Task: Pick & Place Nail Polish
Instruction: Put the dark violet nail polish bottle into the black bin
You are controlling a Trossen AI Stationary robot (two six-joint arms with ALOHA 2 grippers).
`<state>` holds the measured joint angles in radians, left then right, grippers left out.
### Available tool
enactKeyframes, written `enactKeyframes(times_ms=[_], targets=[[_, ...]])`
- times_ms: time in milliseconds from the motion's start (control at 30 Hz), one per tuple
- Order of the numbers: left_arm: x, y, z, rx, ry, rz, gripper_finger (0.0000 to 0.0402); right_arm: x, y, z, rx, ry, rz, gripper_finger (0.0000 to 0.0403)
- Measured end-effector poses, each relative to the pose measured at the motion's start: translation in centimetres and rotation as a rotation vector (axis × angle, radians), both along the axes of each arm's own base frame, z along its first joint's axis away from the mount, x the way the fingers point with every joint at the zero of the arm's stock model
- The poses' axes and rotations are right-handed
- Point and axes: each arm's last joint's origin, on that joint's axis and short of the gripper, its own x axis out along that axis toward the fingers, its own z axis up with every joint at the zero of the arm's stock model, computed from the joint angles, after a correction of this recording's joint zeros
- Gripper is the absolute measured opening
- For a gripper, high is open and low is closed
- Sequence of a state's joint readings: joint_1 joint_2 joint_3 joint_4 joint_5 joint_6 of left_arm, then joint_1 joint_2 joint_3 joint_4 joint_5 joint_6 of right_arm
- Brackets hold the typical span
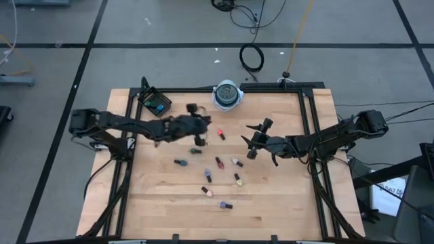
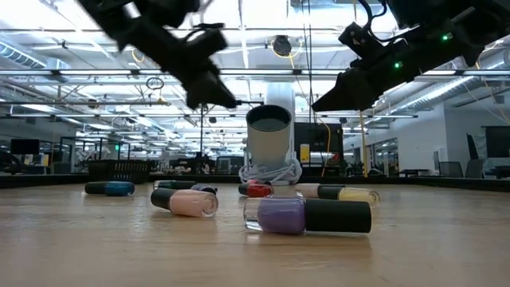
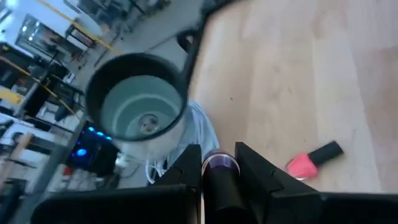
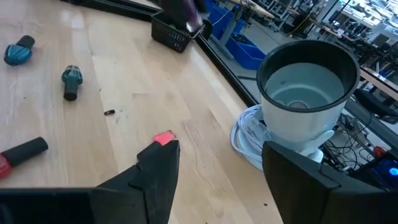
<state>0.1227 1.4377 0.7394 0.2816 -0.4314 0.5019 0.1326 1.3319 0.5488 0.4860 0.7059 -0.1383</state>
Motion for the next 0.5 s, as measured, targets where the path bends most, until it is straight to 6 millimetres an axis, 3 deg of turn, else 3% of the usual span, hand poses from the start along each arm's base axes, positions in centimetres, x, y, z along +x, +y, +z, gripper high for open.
enactKeyframes(times_ms=[200,333,500], targets=[[-6.0,2.5,-0.7,-0.057,-0.232,0.197,0.0055,0.0,0.0,0.1,0.003,-0.011,-0.002,0.0212],[-9.4,4.1,-2.0,-0.117,-0.35,0.531,0.0056,0.1,-0.2,0.1,0.014,-0.023,-0.01,0.0212],[-12.1,6.2,-3.2,-0.212,-0.529,0.904,0.0052,0.1,-0.3,0.1,0.027,-0.034,-0.019,0.0212]])
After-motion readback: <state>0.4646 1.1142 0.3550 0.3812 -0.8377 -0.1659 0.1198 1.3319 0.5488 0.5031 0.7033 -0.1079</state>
